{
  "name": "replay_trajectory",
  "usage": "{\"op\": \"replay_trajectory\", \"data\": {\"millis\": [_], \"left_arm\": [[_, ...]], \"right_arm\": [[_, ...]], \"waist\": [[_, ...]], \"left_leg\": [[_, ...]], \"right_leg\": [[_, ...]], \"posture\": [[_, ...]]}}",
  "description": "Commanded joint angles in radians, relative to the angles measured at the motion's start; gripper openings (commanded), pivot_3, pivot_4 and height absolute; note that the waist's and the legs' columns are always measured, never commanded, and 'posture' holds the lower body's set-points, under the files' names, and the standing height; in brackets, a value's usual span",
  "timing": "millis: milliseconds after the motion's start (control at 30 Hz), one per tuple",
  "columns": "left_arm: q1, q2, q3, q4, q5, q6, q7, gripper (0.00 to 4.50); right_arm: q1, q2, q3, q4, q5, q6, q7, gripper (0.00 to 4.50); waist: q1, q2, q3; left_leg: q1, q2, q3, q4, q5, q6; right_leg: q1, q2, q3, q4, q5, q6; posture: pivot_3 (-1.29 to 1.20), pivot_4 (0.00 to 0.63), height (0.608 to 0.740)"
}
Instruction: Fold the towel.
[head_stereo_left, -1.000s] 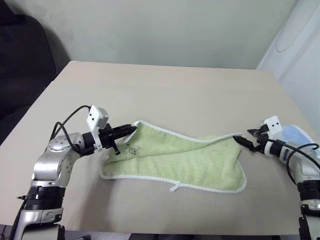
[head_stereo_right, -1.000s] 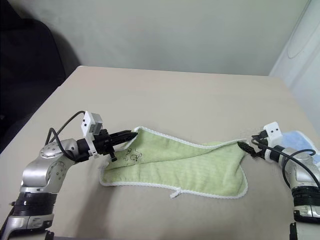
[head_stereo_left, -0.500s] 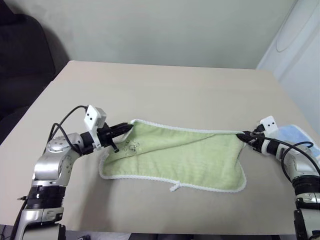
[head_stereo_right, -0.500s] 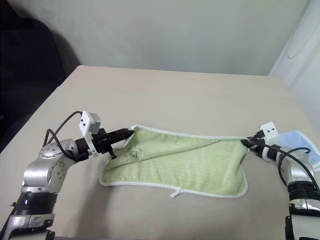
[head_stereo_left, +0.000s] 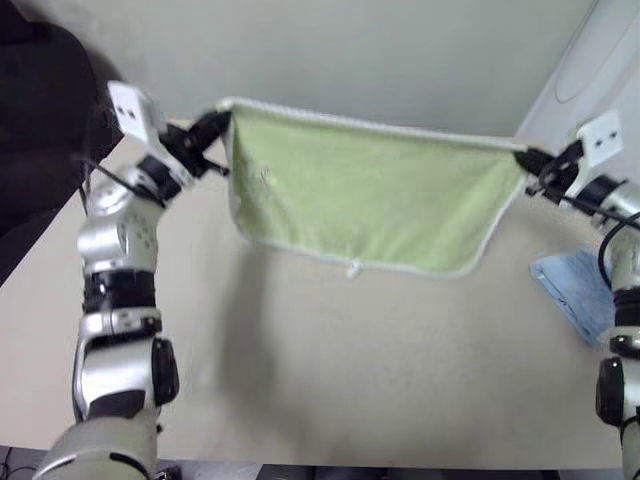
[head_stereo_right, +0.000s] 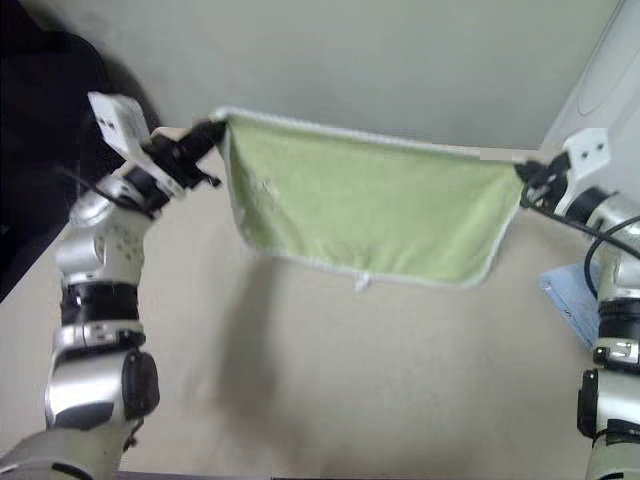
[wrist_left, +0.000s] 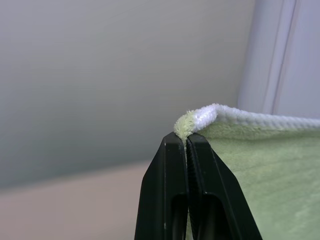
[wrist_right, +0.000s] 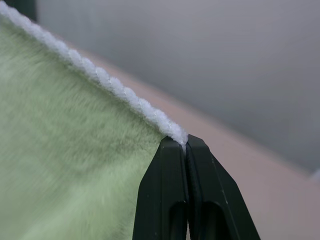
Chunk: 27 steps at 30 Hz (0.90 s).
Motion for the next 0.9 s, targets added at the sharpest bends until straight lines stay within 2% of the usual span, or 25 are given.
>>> {"op": "replay_trajectory", "data": {"millis": [33,100,167,267,367,433,533,633,733,800,900], "left_arm": [[0.045,0.090,0.094,-0.066,-0.092,0.052,-0.095,0.00],[0.128,0.142,0.116,-0.147,-0.144,0.127,-0.153,0.00],[0.239,0.193,0.119,-0.232,-0.164,0.173,-0.209,0.00],[0.497,0.266,0.136,-0.403,-0.206,0.287,-0.279,0.00],[0.694,0.312,0.164,-0.525,-0.239,0.347,-0.331,0.00],[0.807,0.339,0.192,-0.587,-0.262,0.382,-0.370,0.00],[0.898,0.364,0.208,-0.640,-0.270,0.402,-0.402,0.00],[0.967,0.395,0.188,-0.672,-0.250,0.407,-0.442,0.00],[0.972,0.403,0.155,-0.670,-0.218,0.379,-0.445,0.00],[0.915,0.383,0.133,-0.635,-0.190,0.350,-0.410,0.00],[0.723,0.317,0.096,-0.497,-0.121,0.267,-0.302,0.00]], "right_arm": [[0.077,-0.079,-0.135,-0.147,0.102,0.071,0.047,0.02],[0.184,-0.110,-0.195,-0.251,0.167,0.140,0.088,0.02],[0.308,-0.120,-0.249,-0.358,0.233,0.218,0.112,0.02],[0.633,-0.098,-0.339,-0.605,0.346,0.361,0.172,0.02],[0.854,-0.093,-0.389,-0.781,0.428,0.442,0.210,0.02],[0.980,-0.097,-0.412,-0.866,0.453,0.467,0.248,0.02],[1.090,-0.109,-0.422,-0.906,0.436,0.448,0.299,0.02],[1.148,-0.130,-0.398,-0.889,0.399,0.419,0.340,0.02],[1.121,-0.139,-0.355,-0.841,0.350,0.370,0.335,0.02],[1.057,-0.139,-0.325,-0.802,0.332,0.353,0.307,0.02],[0.890,-0.153,-0.259,-0.693,0.265,0.303,0.252,0.02]], "waist": [[0.000,0.000,0.000],[0.000,0.000,0.000],[-0.001,-0.001,0.000],[-0.004,-0.003,-0.001],[-0.003,-0.002,0.002],[-0.005,-0.003,0.003],[-0.006,-0.005,0.002],[-0.006,-0.006,0.000],[-0.006,-0.009,-0.001],[-0.007,-0.010,-0.002],[-0.005,-0.010,-0.002]], "left_leg": [[0.000,0.000,0.000,0.000,0.000,-0.002],[0.000,0.000,0.000,-0.001,0.004,-0.010],[0.001,0.000,0.000,0.000,0.003,-0.011],[0.001,0.000,0.000,0.001,0.001,-0.013],[0.000,-0.001,0.001,0.003,-0.009,-0.012],[-0.004,-0.001,0.001,0.003,-0.007,-0.013],[-0.007,0.000,-0.001,0.003,-0.008,-0.013],[-0.014,-0.001,-0.001,0.004,-0.008,-0.012],[-0.016,-0.001,-0.001,0.005,-0.008,-0.011],[-0.015,-0.001,-0.001,0.005,-0.007,-0.011],[-0.014,-0.001,-0.001,0.005,-0.007,-0.011]], "right_leg": [[0.000,0.000,0.000,0.000,0.000,0.000],[0.001,0.001,0.000,-0.002,-0.001,0.001],[0.002,0.001,0.000,-0.001,-0.006,-0.001],[0.004,0.001,0.000,-0.001,-0.007,-0.002],[0.002,0.002,0.001,0.004,-0.014,0.000],[-0.002,0.003,0.002,0.004,-0.023,0.001],[-0.004,0.004,0.002,0.005,-0.036,0.001],[-0.009,0.003,0.003,0.005,-0.041,-0.004],[-0.011,0.002,0.003,0.007,-0.038,-0.009],[-0.012,0.002,0.003,0.009,-0.029,-0.022],[-0.012,0.002,0.003,0.009,-0.024,-0.023]], "posture": [[0.00,0.150,0.740],[0.00,0.150,0.740],[0.00,0.150,0.740],[0.00,0.150,0.740],[0.00,0.150,0.740],[0.00,0.150,0.740],[0.00,0.150,0.740],[0.00,0.150,0.740],[0.00,0.150,0.740],[0.00,0.150,0.740],[0.00,0.150,0.740]]}}
